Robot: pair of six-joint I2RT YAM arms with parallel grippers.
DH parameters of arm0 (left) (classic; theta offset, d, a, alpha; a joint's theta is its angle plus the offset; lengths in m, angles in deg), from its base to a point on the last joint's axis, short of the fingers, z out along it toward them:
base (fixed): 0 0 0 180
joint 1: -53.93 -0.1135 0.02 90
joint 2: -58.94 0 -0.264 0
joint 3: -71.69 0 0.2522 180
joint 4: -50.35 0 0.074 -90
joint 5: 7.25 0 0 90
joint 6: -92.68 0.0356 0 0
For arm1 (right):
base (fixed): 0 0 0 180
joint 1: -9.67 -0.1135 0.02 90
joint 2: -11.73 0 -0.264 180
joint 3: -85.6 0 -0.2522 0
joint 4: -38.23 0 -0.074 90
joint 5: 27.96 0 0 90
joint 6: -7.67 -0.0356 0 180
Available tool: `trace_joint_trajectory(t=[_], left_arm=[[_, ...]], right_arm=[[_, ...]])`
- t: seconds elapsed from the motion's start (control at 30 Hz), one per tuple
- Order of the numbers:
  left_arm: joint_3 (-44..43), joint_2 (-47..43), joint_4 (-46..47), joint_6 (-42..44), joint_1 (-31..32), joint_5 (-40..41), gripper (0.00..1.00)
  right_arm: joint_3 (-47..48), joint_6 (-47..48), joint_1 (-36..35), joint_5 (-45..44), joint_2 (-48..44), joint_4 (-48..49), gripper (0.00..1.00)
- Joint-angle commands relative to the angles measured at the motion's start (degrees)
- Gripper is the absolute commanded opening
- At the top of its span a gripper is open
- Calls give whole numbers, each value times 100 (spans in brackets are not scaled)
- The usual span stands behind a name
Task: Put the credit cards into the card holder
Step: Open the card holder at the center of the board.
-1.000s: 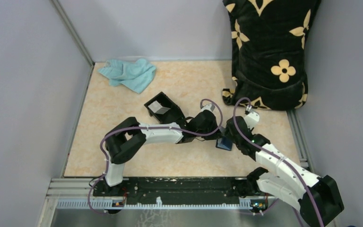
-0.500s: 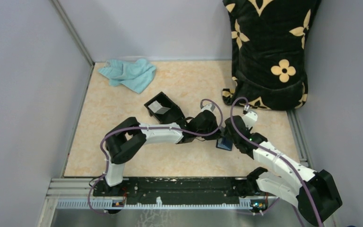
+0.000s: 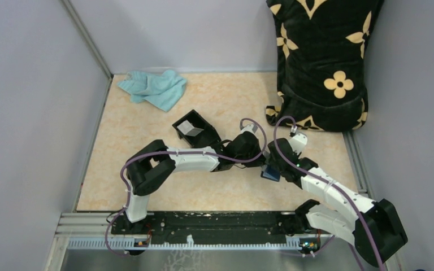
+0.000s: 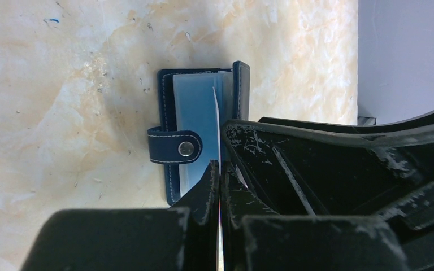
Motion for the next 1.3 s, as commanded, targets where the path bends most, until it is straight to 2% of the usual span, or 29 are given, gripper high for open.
trace_joint_trajectory(t=[0.0, 0.3, 0.53, 0.77, 1.03, 1.27], left_arm=[[-2, 19, 459, -87, 80, -165, 0], [31, 110, 598, -129, 79, -204, 0], [-48, 243, 651, -132, 78, -244, 0], [-10, 274, 535, -44, 40, -139, 0], [223, 171, 258, 75, -169, 47, 0], [1018, -712, 40, -11, -532, 475, 0]], right_arm=[[-21, 101, 78, -73, 146, -84, 49], [78, 136, 117, -209, 4, -410, 27], [259, 254, 157, -338, -186, -728, 2], [277, 382, 189, -224, -480, -781, 0], [638, 596, 188, 374, -433, -507, 0], [981, 604, 57, 1113, -196, -188, 0]])
